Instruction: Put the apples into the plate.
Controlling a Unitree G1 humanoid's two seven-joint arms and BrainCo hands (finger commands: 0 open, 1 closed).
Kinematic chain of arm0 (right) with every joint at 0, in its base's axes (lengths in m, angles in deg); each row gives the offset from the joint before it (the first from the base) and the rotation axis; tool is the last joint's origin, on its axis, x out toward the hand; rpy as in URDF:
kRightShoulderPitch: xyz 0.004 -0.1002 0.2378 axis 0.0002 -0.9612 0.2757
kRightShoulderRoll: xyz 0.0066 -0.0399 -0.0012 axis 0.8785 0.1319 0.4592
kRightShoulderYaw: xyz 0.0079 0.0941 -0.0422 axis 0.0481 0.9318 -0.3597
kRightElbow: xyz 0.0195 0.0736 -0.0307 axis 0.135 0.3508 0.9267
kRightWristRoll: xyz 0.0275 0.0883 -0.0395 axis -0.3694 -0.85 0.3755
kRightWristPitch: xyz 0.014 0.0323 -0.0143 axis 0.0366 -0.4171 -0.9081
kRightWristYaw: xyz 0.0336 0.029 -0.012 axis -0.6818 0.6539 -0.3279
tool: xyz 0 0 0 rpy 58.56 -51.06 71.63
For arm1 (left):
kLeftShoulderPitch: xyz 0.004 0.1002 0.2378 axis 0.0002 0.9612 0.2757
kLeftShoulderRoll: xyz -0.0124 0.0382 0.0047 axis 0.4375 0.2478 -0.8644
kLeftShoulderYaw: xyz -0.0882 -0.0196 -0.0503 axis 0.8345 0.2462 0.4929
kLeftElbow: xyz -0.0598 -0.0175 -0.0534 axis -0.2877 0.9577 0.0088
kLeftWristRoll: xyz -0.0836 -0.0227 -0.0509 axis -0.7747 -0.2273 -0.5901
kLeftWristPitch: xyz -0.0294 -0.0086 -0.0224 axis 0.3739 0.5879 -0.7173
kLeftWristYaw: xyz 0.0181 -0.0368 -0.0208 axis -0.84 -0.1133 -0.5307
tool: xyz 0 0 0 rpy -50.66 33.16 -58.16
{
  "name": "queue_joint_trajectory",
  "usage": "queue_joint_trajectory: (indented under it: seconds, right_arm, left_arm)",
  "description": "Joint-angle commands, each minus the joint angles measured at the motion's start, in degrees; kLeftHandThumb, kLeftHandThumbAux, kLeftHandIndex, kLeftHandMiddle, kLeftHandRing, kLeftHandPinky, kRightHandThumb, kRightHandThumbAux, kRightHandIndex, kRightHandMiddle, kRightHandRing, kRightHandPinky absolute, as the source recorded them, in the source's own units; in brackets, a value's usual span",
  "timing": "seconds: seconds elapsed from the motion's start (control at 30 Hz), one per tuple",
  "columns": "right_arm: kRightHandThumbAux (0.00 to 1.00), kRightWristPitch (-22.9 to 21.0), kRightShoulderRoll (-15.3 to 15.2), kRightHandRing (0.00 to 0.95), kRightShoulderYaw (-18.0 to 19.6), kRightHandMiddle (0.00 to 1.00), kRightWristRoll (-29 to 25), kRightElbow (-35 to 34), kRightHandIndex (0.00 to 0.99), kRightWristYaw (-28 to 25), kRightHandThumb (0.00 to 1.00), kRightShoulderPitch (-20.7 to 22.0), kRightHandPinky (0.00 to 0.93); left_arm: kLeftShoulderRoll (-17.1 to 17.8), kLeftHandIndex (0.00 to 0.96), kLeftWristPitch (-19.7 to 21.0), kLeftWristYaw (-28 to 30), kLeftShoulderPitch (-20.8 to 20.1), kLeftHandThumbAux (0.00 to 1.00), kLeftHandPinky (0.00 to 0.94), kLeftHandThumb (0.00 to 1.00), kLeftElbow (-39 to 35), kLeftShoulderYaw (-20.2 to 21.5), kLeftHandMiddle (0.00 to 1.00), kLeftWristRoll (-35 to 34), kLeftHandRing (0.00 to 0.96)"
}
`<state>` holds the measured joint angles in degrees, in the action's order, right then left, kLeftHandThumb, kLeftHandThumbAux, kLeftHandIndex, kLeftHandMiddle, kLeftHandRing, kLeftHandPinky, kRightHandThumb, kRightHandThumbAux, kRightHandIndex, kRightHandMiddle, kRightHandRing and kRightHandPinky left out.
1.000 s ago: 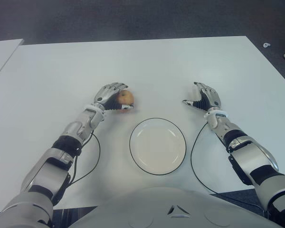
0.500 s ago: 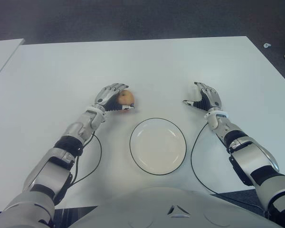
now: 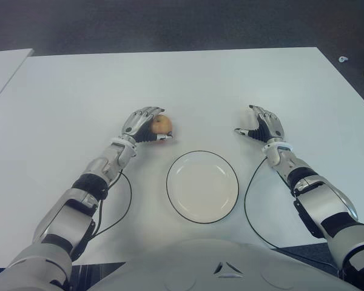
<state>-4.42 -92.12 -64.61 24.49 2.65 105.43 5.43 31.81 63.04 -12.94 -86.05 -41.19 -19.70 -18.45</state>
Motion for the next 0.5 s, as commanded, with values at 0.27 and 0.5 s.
queue_joint_trajectory:
  seconds: [0.27, 0.5]
  right_arm:
    - [0.561, 1.4, 0.8, 0.213, -1.5, 0.175, 1.6, 2.2, 0.046, -1.3, 0.357, -9.3, 0.011]
    - [0.562, 3.0, 0.6, 0.221, -1.1, 0.21, 1.3, 1.8, 0.074, 1.5, 0.412, -9.6, 0.021]
  left_arm:
    - [-2.4, 0.295, 0.2, -0.1, 1.9, 0.346, 0.355, 0.334, 4.9, -2.1, 0.339, -0.1, 0.324]
    - [-2.9, 0.427, 2.2, -4.6, 0.4, 0.628, 0.676, 0.644, 8.7, -4.1, 0.641, 2.7, 0.632]
